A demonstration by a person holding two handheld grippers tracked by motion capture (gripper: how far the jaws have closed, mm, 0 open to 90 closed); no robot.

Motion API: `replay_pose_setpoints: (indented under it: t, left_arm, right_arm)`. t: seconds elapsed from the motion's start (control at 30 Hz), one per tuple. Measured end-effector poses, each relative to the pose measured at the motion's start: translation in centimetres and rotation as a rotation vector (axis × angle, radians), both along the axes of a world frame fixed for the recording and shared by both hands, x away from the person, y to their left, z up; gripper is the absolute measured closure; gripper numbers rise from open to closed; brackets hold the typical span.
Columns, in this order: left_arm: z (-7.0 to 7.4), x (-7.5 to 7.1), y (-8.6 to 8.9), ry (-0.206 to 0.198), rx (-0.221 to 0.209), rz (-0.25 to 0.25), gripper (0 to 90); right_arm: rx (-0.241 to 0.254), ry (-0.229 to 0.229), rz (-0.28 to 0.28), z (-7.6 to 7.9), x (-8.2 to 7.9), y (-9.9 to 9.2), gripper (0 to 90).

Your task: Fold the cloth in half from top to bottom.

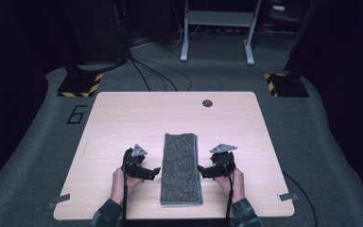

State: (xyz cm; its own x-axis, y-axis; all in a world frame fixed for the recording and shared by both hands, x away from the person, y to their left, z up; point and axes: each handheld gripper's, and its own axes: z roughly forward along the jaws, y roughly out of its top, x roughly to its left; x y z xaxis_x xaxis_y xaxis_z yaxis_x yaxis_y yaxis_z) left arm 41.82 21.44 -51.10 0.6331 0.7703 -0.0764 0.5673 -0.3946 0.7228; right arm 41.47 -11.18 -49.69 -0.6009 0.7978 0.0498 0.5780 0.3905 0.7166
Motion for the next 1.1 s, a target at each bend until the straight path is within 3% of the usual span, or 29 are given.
replay_pose_setpoints:
  t: [0.2,0.4,0.67,0.83,0.93,1.1]
  left_arm:
    - [0.7,2.8,-0.7,0.021,0.026,-0.008,3.8]
    - [0.9,6.1,-1.1,0.053,0.020,-0.012,6.7]
    - [0.7,9.7,-2.1,0.076,0.016,0.020,11.4]
    - [0.4,11.3,-2.4,0.093,-0.014,0.043,13.2]
    - [-0.1,12.1,-2.7,0.103,-0.001,0.058,14.2]
    - [-0.2,12.9,-3.1,0.098,0.014,0.072,15.3]
  right_arm:
    - [0.015,0.018,0.012,0.3,2.5,0.6,3.2]
    - [0.034,0.066,-0.003,0.3,5.5,1.1,5.2]
    - [0.011,0.099,-0.026,-0.1,9.4,2.9,12.0]
    - [-0.007,0.122,-0.043,-0.6,11.4,4.2,16.6]
    - [-0.032,0.120,-0.058,-0.9,12.1,4.7,21.7]
    - [-0.027,0.118,-0.080,-0.9,12.8,4.7,26.9]
